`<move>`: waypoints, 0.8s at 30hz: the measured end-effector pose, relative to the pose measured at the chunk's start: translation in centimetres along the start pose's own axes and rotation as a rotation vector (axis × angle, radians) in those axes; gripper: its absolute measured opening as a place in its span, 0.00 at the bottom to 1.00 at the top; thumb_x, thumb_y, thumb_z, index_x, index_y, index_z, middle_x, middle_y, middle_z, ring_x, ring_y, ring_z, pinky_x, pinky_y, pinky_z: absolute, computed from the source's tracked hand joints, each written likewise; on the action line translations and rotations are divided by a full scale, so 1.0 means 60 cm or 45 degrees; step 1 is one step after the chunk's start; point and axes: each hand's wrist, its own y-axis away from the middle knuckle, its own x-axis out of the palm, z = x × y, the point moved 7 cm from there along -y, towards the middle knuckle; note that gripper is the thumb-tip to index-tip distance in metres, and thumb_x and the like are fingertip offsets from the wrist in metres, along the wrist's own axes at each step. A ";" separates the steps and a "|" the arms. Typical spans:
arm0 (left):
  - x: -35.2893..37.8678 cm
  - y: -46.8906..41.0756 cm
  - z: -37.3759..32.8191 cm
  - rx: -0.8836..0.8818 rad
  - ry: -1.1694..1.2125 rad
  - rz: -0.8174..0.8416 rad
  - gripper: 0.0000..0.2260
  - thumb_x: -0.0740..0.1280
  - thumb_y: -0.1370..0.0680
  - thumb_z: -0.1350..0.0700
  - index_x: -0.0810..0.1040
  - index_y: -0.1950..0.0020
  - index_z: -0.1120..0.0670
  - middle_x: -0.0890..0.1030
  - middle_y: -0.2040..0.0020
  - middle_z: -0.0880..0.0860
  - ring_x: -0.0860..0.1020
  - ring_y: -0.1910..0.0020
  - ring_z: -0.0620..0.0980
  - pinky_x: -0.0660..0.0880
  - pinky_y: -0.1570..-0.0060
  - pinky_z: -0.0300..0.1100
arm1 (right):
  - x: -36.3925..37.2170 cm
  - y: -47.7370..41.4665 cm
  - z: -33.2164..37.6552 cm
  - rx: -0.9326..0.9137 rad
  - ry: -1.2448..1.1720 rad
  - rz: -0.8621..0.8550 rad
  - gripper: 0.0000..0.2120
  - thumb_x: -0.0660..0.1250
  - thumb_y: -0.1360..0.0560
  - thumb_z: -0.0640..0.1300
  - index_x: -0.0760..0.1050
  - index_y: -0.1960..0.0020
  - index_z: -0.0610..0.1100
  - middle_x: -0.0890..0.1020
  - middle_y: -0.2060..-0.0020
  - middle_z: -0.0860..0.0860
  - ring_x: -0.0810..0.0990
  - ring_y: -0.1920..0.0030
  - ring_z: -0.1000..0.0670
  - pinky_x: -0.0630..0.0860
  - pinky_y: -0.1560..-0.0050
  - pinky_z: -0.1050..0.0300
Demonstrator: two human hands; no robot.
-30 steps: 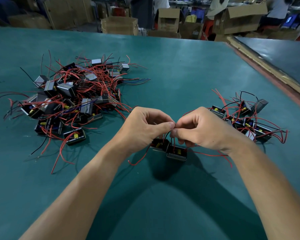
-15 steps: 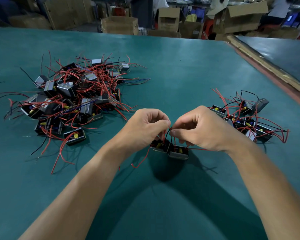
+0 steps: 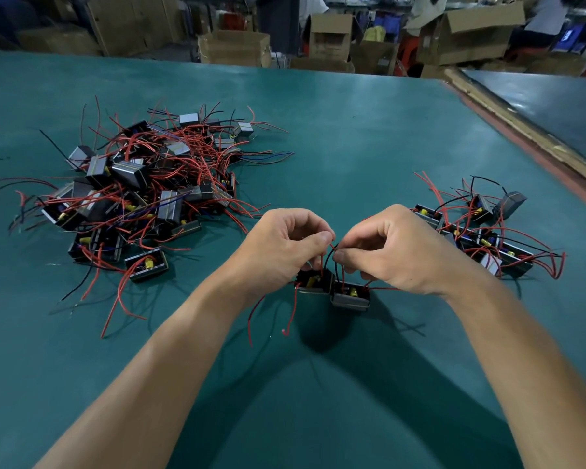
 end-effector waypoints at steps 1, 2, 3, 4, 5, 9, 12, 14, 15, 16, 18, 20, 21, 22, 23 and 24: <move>-0.001 0.000 0.000 0.006 0.005 -0.009 0.07 0.65 0.21 0.65 0.78 0.57 0.58 0.77 0.69 0.51 0.75 0.70 0.47 0.74 0.62 0.44 | 0.000 0.000 0.000 0.005 0.001 0.000 0.07 0.71 0.25 0.44 0.84 0.61 0.48 0.83 0.69 0.45 0.77 0.71 0.50 0.78 0.65 0.44; -0.002 -0.001 -0.001 0.015 0.011 -0.022 0.06 0.65 0.21 0.65 0.78 0.57 0.58 0.77 0.69 0.52 0.75 0.70 0.47 0.74 0.61 0.44 | -0.001 0.000 0.000 0.013 0.003 -0.001 0.07 0.71 0.25 0.44 0.84 0.62 0.48 0.83 0.69 0.45 0.78 0.71 0.49 0.79 0.64 0.44; -0.003 -0.002 -0.001 0.023 0.017 -0.038 0.06 0.66 0.21 0.65 0.78 0.57 0.58 0.77 0.69 0.52 0.75 0.69 0.48 0.73 0.61 0.45 | -0.001 0.000 0.000 0.020 0.003 -0.003 0.07 0.71 0.25 0.44 0.84 0.62 0.48 0.83 0.69 0.46 0.79 0.70 0.48 0.80 0.63 0.43; -0.006 -0.003 -0.001 0.030 0.022 -0.056 0.06 0.66 0.21 0.65 0.78 0.58 0.58 0.78 0.69 0.52 0.75 0.69 0.49 0.73 0.61 0.45 | -0.002 0.000 0.000 0.025 0.002 -0.007 0.07 0.71 0.25 0.44 0.83 0.62 0.48 0.84 0.69 0.47 0.80 0.70 0.48 0.81 0.62 0.43; -0.008 -0.003 -0.001 0.036 0.024 -0.072 0.06 0.67 0.22 0.65 0.79 0.58 0.58 0.78 0.69 0.51 0.75 0.69 0.49 0.73 0.62 0.45 | -0.003 0.000 0.000 0.026 0.001 -0.012 0.07 0.72 0.25 0.44 0.83 0.62 0.48 0.84 0.69 0.47 0.81 0.69 0.47 0.81 0.62 0.43; -0.014 -0.006 0.003 0.038 0.042 -0.097 0.06 0.69 0.23 0.64 0.80 0.59 0.56 0.80 0.71 0.46 0.74 0.71 0.45 0.75 0.65 0.38 | -0.004 0.001 0.003 0.028 -0.002 -0.029 0.08 0.72 0.25 0.43 0.83 0.64 0.47 0.83 0.70 0.47 0.82 0.70 0.46 0.79 0.64 0.48; -0.013 -0.006 0.005 0.022 0.071 -0.092 0.05 0.70 0.23 0.62 0.81 0.59 0.56 0.81 0.69 0.47 0.74 0.72 0.43 0.74 0.66 0.36 | -0.005 0.001 0.005 0.033 0.005 -0.030 0.09 0.72 0.25 0.43 0.83 0.64 0.46 0.83 0.70 0.47 0.81 0.71 0.46 0.78 0.66 0.50; -0.012 -0.006 0.006 0.017 0.080 -0.087 0.04 0.70 0.24 0.61 0.82 0.58 0.56 0.81 0.69 0.48 0.74 0.72 0.43 0.74 0.66 0.36 | -0.005 0.001 0.006 0.032 0.018 -0.030 0.10 0.71 0.25 0.44 0.82 0.65 0.45 0.83 0.71 0.47 0.81 0.69 0.43 0.78 0.66 0.49; -0.012 -0.006 0.006 0.019 0.081 -0.085 0.04 0.70 0.24 0.61 0.82 0.59 0.56 0.81 0.69 0.48 0.74 0.72 0.43 0.74 0.66 0.36 | -0.004 0.002 0.006 0.031 0.026 -0.030 0.10 0.71 0.25 0.44 0.82 0.65 0.46 0.83 0.71 0.47 0.81 0.68 0.42 0.77 0.66 0.49; -0.013 -0.006 0.006 0.022 0.081 -0.082 0.04 0.70 0.24 0.61 0.82 0.59 0.56 0.81 0.69 0.47 0.74 0.72 0.44 0.74 0.66 0.36 | -0.004 0.003 0.006 0.029 0.034 -0.029 0.10 0.71 0.25 0.45 0.82 0.65 0.46 0.83 0.71 0.47 0.81 0.68 0.42 0.78 0.66 0.49; -0.013 -0.006 0.005 0.030 0.082 -0.072 0.05 0.70 0.24 0.62 0.82 0.59 0.56 0.81 0.69 0.47 0.74 0.72 0.44 0.74 0.66 0.37 | -0.003 0.003 0.006 0.025 0.054 -0.037 0.10 0.71 0.25 0.45 0.82 0.65 0.46 0.83 0.71 0.47 0.81 0.68 0.42 0.78 0.64 0.48; -0.013 -0.005 0.005 0.035 0.089 -0.062 0.05 0.70 0.24 0.62 0.82 0.59 0.56 0.81 0.69 0.47 0.74 0.72 0.44 0.74 0.66 0.36 | -0.004 0.003 0.008 0.022 0.074 -0.050 0.11 0.69 0.26 0.47 0.81 0.66 0.46 0.83 0.71 0.47 0.81 0.68 0.42 0.80 0.64 0.45; -0.012 -0.005 0.005 0.036 0.096 -0.059 0.05 0.70 0.24 0.62 0.82 0.59 0.56 0.81 0.69 0.47 0.74 0.72 0.44 0.74 0.66 0.36 | -0.004 0.003 0.008 0.022 0.079 -0.054 0.11 0.68 0.27 0.48 0.81 0.66 0.46 0.83 0.71 0.47 0.81 0.68 0.41 0.80 0.63 0.44; -0.012 -0.005 0.004 0.038 0.102 -0.057 0.05 0.70 0.24 0.62 0.82 0.59 0.56 0.81 0.69 0.47 0.74 0.72 0.44 0.74 0.66 0.36 | -0.004 0.003 0.009 0.023 0.082 -0.056 0.11 0.68 0.27 0.49 0.81 0.66 0.46 0.83 0.71 0.47 0.81 0.68 0.41 0.80 0.63 0.44; -0.012 -0.005 0.004 0.039 0.106 -0.057 0.04 0.71 0.24 0.62 0.82 0.59 0.56 0.81 0.69 0.47 0.74 0.72 0.45 0.74 0.66 0.37 | -0.004 0.003 0.009 0.025 0.082 -0.058 0.11 0.67 0.28 0.50 0.81 0.66 0.47 0.83 0.71 0.47 0.81 0.68 0.41 0.80 0.63 0.43; -0.012 -0.005 0.004 0.040 0.110 -0.058 0.04 0.71 0.24 0.62 0.82 0.58 0.57 0.81 0.69 0.47 0.74 0.72 0.45 0.74 0.66 0.37 | -0.004 0.003 0.009 0.029 0.081 -0.061 0.11 0.66 0.28 0.51 0.81 0.66 0.47 0.83 0.71 0.47 0.81 0.67 0.40 0.80 0.63 0.43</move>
